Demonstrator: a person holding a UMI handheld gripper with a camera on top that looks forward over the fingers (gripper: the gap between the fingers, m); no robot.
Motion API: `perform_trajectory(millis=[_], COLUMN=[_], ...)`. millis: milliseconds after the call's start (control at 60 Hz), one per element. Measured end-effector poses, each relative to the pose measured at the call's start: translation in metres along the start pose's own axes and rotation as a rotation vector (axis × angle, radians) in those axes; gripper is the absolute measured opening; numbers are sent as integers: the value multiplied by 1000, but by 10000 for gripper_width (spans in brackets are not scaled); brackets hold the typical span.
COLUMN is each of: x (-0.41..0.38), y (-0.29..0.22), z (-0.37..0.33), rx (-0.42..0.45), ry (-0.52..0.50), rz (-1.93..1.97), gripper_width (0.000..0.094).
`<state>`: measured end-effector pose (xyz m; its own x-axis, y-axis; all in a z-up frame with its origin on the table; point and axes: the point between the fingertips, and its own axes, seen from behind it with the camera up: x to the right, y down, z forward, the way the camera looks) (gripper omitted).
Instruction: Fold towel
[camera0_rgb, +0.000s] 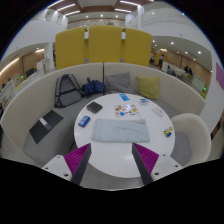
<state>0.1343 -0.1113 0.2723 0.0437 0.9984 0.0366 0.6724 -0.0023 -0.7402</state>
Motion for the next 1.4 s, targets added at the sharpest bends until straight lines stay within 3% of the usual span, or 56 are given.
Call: perform_trajectory(millis=[167,433,733,983,1100,1200,1300,1400], x=[-82,-129,-124,-115,-114,-116,-95,-98], y=[-6,-5,4,25,28,26,24,24], z=[48,128,277,380,400,405,409,407], rx=[-14,-16,-18,-65,-66,-51,-33,-45], ry=[-28,-26,60,71,53,32,128,110], rz=[-22,-42,-56,-50,-52,-33,-65,-79], gripper_width=[869,868,868,835,753,622,43,24])
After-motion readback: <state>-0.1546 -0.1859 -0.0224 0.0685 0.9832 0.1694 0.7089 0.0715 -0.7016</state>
